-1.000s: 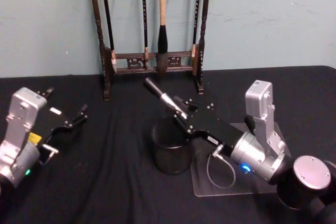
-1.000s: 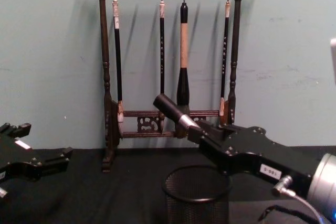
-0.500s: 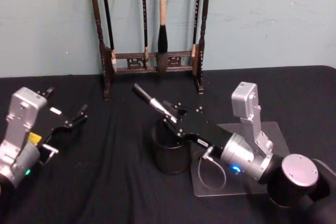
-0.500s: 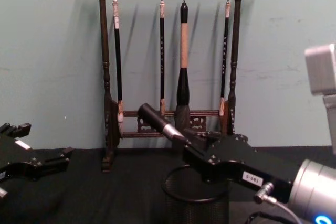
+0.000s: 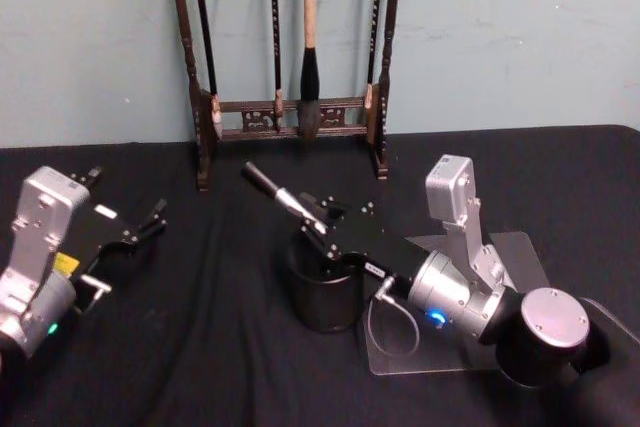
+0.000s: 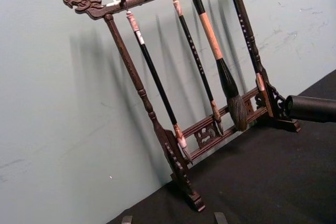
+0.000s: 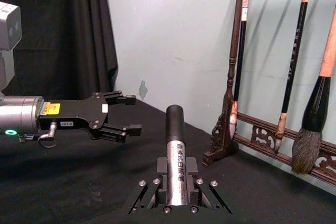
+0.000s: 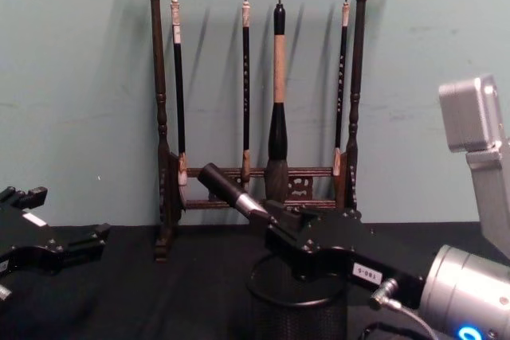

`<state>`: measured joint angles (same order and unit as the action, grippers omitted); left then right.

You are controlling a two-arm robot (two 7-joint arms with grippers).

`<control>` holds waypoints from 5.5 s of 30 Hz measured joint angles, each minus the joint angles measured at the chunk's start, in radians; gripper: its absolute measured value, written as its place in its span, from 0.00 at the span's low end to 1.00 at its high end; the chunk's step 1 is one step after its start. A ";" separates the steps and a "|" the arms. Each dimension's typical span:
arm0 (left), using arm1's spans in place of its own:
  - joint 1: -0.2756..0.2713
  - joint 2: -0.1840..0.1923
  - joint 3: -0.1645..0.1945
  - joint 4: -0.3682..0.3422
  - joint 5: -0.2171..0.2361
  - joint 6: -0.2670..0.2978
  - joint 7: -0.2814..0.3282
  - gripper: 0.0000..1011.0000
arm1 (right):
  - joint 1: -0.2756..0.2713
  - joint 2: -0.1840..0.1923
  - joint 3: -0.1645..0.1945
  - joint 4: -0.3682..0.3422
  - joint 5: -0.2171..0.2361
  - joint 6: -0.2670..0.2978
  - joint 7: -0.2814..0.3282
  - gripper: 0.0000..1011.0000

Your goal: Pick up the water-based marker from the table and place it into the pen holder.

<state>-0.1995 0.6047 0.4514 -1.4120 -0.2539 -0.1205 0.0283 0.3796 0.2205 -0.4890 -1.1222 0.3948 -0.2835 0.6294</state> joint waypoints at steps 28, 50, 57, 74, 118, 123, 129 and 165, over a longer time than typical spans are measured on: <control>0.000 0.000 0.000 0.000 0.000 0.000 0.000 1.00 | 0.001 0.000 0.002 0.001 -0.004 0.001 -0.008 0.46; 0.000 0.000 0.000 0.000 0.000 0.000 0.000 1.00 | 0.001 0.000 0.002 0.001 -0.004 0.001 -0.007 0.99; 0.000 0.000 0.000 0.000 0.000 0.000 0.000 1.00 | -0.005 0.006 0.003 -0.012 -0.004 0.012 -0.011 0.99; 0.000 0.000 0.000 0.000 0.000 0.000 0.000 1.00 | -0.074 0.063 0.038 -0.145 0.020 0.118 -0.082 0.99; 0.000 0.000 0.000 0.000 0.000 0.000 0.000 1.00 | -0.223 0.048 0.238 -0.358 -0.123 0.435 -0.467 0.99; 0.000 0.000 0.000 0.000 0.000 0.000 0.000 1.00 | -0.227 0.042 0.255 -0.358 -0.146 0.457 -0.489 0.99; 0.000 0.000 0.000 0.000 0.000 0.000 0.000 1.00 | -0.231 0.031 0.276 -0.351 -0.172 0.489 -0.523 0.99; 0.000 0.000 0.000 0.000 0.000 0.000 0.000 1.00 | -0.248 -0.018 0.334 -0.290 -0.289 0.548 -0.564 0.99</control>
<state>-0.1995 0.6047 0.4513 -1.4120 -0.2539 -0.1205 0.0282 0.1319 0.2025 -0.1552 -1.4126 0.1053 0.2646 0.0658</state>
